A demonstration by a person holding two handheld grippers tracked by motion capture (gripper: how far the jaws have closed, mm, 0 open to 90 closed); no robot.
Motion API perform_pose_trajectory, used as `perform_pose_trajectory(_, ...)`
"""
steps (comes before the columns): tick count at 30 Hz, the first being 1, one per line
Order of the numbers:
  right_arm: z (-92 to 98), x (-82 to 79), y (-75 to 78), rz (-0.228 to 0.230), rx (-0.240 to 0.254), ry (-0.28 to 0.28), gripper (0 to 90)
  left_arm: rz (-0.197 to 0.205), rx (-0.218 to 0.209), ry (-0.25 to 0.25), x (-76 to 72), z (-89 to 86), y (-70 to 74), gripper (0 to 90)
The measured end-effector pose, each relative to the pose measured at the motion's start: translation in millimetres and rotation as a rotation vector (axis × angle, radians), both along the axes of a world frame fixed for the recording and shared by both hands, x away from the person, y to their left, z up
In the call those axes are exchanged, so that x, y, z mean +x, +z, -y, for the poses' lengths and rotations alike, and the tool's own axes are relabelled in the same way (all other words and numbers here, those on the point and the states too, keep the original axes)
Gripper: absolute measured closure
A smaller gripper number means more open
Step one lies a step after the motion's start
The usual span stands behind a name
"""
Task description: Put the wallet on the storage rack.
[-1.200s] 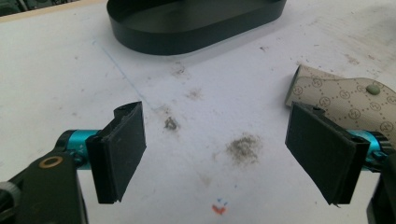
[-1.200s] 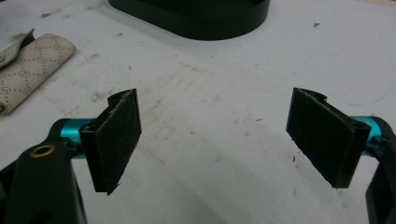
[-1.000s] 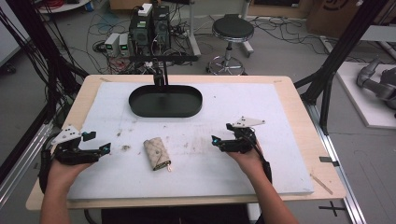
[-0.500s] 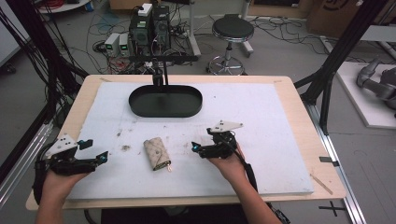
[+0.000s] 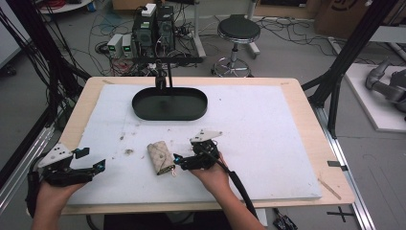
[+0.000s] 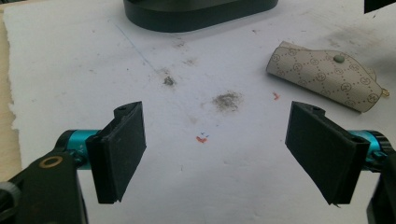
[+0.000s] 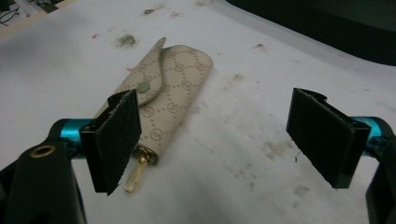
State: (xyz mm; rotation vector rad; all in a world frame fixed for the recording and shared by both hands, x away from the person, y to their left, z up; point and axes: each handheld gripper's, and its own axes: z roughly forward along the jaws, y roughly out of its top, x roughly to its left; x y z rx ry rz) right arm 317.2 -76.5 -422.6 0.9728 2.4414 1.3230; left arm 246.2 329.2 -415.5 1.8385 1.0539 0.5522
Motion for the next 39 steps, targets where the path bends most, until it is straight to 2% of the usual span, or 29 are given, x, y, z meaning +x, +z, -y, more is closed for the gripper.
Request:
perform_pose_trajectory(7, -35.4, -3.1, -9.7, -0.025, -0.025, 0.036, 18.4, -0.003, 0.001, 0.006, 0.5, -2.2, -1.0, 20.2)
perform_pose_trajectory(12, -49.3, -3.8, -16.5, -0.038, -0.044, 0.033, 18.4, 0.002, -0.003, 0.009, -1.0, -3.1, 0.5, 20.2)
perform_pose_trajectory(23, -63.6, -5.2, -25.1, -0.064, -0.042, 0.044, 18.4, -0.001, -0.002, 0.007, 0.2, -2.1, -0.3, 20.2)
perform_pose_trajectory(39, -77.0, -6.7, -30.6, -0.068, -0.138, 0.039, 15.0, -0.01, -0.001, 0.001, 1.6, 0.6, -2.2, 20.2)
